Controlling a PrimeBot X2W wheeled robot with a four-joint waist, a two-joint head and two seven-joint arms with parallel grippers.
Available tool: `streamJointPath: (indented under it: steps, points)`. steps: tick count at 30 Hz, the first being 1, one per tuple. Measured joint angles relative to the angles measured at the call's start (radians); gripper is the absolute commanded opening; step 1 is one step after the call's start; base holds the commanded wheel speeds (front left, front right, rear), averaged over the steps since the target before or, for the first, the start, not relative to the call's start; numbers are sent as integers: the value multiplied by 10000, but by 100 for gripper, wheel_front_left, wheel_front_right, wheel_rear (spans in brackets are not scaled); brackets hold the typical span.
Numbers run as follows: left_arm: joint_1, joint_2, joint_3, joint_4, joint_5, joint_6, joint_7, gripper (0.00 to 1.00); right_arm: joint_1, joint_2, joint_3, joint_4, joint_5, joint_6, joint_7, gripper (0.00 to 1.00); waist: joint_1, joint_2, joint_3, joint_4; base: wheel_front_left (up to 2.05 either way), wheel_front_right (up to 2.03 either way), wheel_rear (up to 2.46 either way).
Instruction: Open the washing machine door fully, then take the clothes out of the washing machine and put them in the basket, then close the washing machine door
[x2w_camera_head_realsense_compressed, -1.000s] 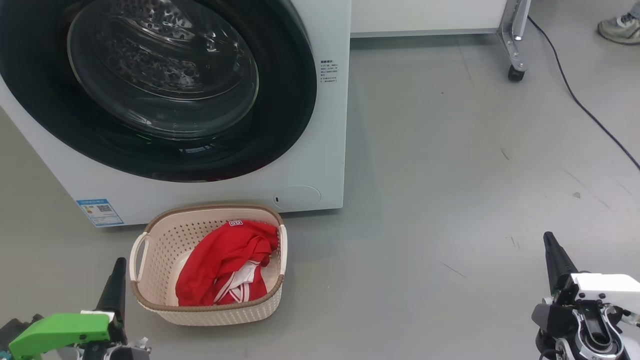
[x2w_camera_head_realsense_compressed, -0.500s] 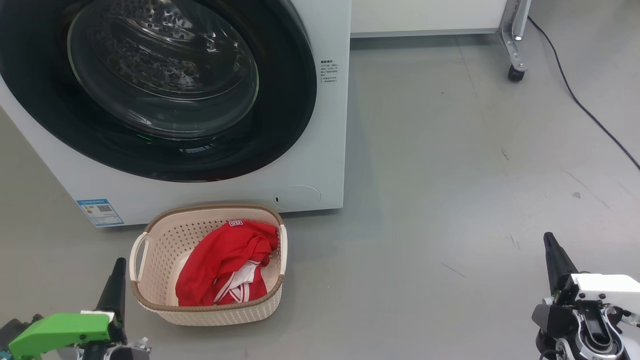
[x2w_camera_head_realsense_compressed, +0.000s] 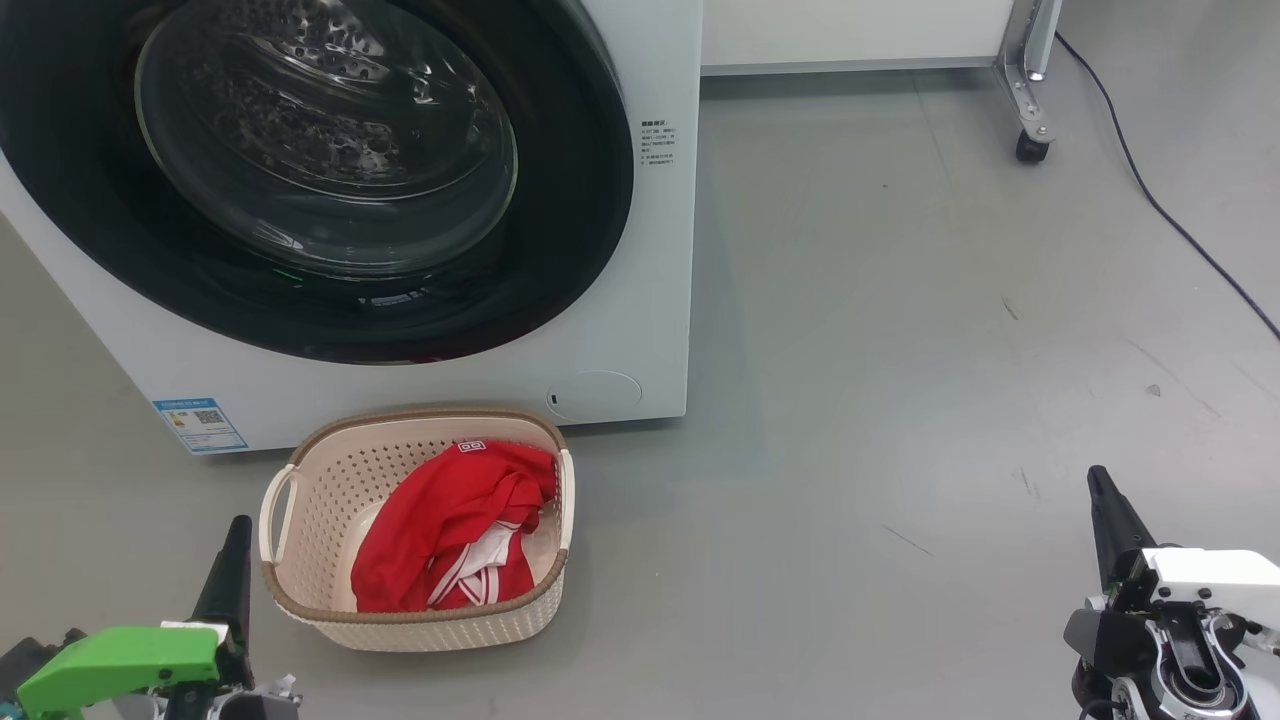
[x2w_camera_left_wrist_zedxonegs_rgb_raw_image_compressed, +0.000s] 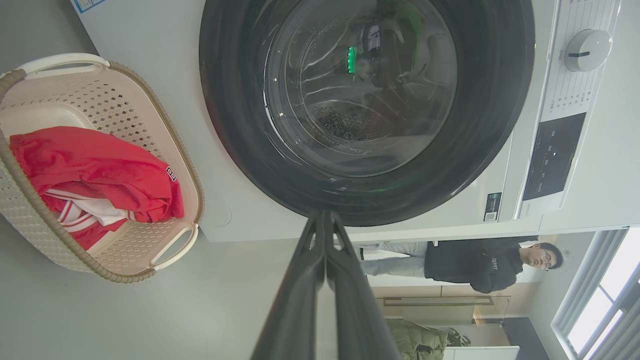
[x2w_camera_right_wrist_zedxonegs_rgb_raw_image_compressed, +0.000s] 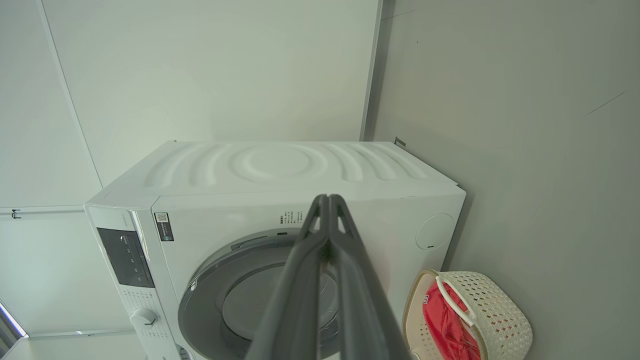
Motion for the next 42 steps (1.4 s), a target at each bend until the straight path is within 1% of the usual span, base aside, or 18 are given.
streamJointPath:
  steps: [42]
  points:
    - [-6,-15,21,13,2,0,35,0,-3,4,-29,17,-2,0,42,0,0,0,-1,0,0,0,0]
